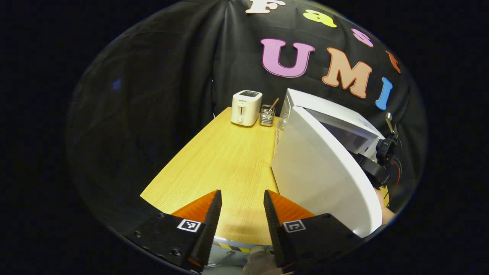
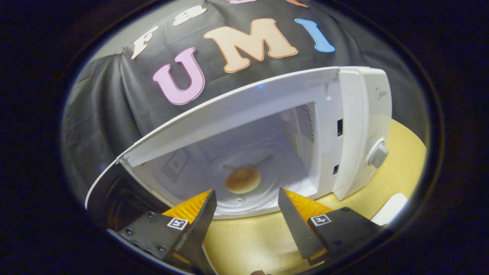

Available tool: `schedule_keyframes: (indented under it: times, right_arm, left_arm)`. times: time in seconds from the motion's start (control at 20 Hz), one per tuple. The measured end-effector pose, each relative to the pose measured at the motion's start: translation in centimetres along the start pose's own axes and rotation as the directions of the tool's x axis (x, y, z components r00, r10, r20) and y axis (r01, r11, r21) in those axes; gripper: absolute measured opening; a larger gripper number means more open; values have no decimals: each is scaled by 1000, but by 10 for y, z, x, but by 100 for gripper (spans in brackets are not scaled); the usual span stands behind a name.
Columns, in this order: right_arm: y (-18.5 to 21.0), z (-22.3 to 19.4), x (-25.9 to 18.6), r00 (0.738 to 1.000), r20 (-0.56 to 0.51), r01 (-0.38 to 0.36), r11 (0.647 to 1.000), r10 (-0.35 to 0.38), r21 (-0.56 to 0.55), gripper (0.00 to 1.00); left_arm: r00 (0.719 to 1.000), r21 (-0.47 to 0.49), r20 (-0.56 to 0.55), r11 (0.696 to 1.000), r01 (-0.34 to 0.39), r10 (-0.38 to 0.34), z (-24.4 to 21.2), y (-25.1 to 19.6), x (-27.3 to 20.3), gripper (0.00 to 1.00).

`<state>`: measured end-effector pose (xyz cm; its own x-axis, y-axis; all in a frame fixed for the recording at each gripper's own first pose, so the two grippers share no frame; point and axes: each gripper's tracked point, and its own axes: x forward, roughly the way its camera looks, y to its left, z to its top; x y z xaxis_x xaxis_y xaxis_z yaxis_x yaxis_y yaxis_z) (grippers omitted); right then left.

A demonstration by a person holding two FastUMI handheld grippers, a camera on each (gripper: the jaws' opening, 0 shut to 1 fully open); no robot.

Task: Open the microwave oven with the left hand, put the food in, and close the microwave oven.

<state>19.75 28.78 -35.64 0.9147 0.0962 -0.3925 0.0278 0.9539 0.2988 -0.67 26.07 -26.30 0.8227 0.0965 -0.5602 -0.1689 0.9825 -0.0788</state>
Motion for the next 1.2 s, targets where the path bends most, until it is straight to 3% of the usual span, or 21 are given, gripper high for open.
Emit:
schedule_keyframes:
  times: [0.05,0.1,0.25,0.3,0.4,0.45,0.5,0.7,0.75,0.8,1.2]
  right_arm:
    - [1,-1,-8,1000,-6,-10,1000,10,-9,91]
    - [2,-1,-17,1000,-11,-18,1000,18,-14,91]
    - [1,5,-41,999,-4,-33,999,33,-14,91]
    - [0,6,-48,999,-7,-34,999,34,-10,91]
    - [-5,5,-65,999,-33,-35,999,35,5,92]
    - [-9,7,-73,999,-34,-34,999,34,4,92]
    - [-15,11,-79,999,-27,-30,1000,30,-6,91]
    - [-43,28,-105,1000,-2,6,998,-7,-67,91]
    - [-49,33,-111,1000,8,15,997,-14,-70,100]
    - [-56,39,-118,999,19,27,997,-26,-74,91]
    - [-108,66,-171,991,74,117,990,-111,-84,91]
  left_arm:
    - [1000,13,-7,1000,6,-5,-2,-2,-1,60]
    - [1000,25,-13,1000,14,-13,-3,-5,-1,58]
    - [998,28,-26,998,55,-54,-5,-17,-2,27]
    - [997,19,-34,997,74,-73,-7,-22,-3,28]
    - [994,4,-35,995,104,-104,-7,-31,-6,10]
    - [993,2,-29,994,113,-113,-6,-34,-7,12]
    - [993,8,-25,994,111,-111,-5,-35,-8,3]
    - [989,56,-20,988,146,-145,-6,-47,-16,1]
    - [989,73,-21,986,149,-148,-8,-49,-18,1]
    - [988,88,-25,984,153,-151,-8,-52,-18,1]
    - [982,104,-18,976,190,-189,-13,-75,-24,1]
